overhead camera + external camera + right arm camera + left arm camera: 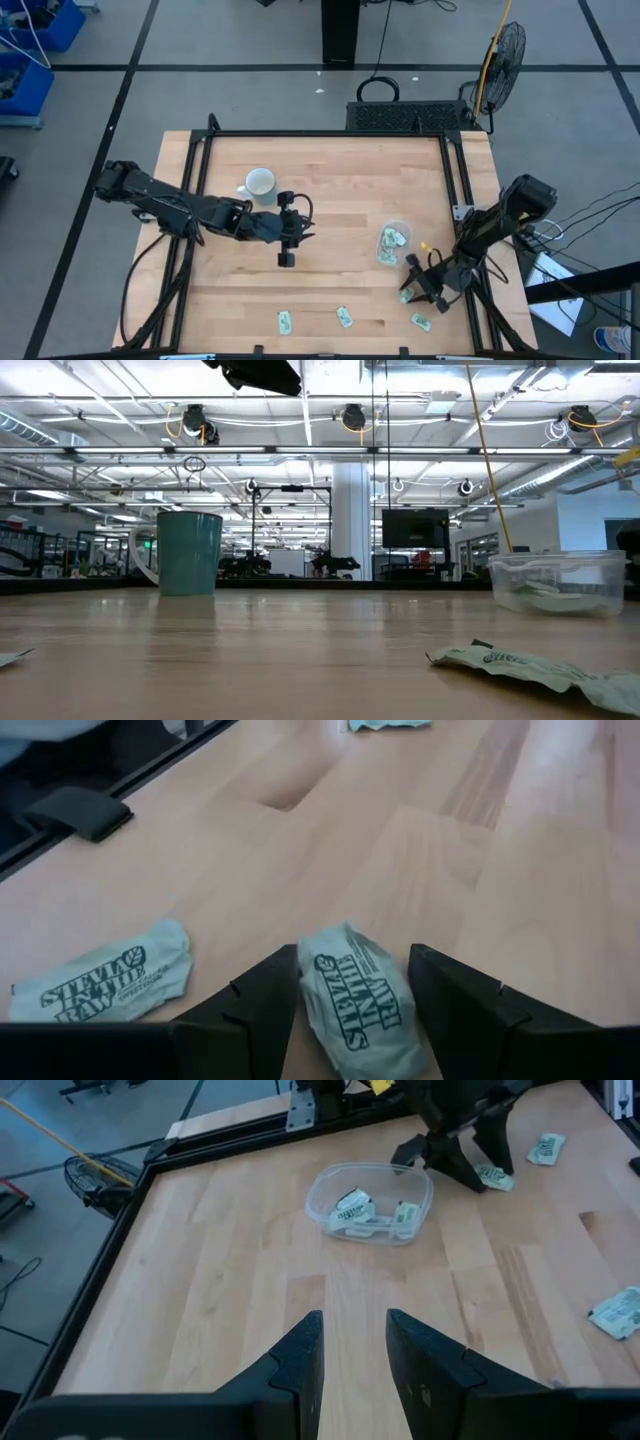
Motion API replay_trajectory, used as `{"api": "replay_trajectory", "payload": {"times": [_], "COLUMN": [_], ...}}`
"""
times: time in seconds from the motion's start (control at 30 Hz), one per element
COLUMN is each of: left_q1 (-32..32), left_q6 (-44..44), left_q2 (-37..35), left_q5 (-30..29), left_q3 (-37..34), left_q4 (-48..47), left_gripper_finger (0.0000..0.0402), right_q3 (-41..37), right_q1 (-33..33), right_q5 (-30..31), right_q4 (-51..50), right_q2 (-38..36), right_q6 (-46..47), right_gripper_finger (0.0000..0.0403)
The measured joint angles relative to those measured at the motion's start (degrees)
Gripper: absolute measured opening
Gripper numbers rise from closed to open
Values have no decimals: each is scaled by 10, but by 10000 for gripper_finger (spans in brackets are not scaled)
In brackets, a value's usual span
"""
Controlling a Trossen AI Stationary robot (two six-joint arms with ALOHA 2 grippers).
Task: Pick and place Stevia / Truvia into bins
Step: Put the stevia packet into the container
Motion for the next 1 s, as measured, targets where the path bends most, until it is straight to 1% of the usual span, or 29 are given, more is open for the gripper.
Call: {"api": "replay_trajectory", "payload": {"times": [0.17,0.33,0.6,0.77,0.87,0.93,1.0], "left_q1": [0,0,0,0,0,0,0], "left_q6": [0,13,16,17,17,27,39], "left_q2": [0,0,0,0,0,0,0], "left_q5": [0,0,0,0,0,0,0], "left_q3": [0,0,0,0,0,0,0], "left_q4": [-1,-1,-1,-1,-1,-1,-1], "left_gripper_finger": [118,118,118,118,118,118,118], "right_q3": [-1,-1,-1,-1,-1,-1,-1], "right_q1": [0,0,0,0,0,-1,-9], "right_q5": [-6,-12,-12,-9,27,60,101], "right_q4": [47,76,87,150,202,217,205], "right_q2": [28,33,34,33,32,26,18], "right_q6": [-28,-32,-33,-36,-47,-84,-133], "right_gripper_finger": [178,147,95,74,64,60,60]}}
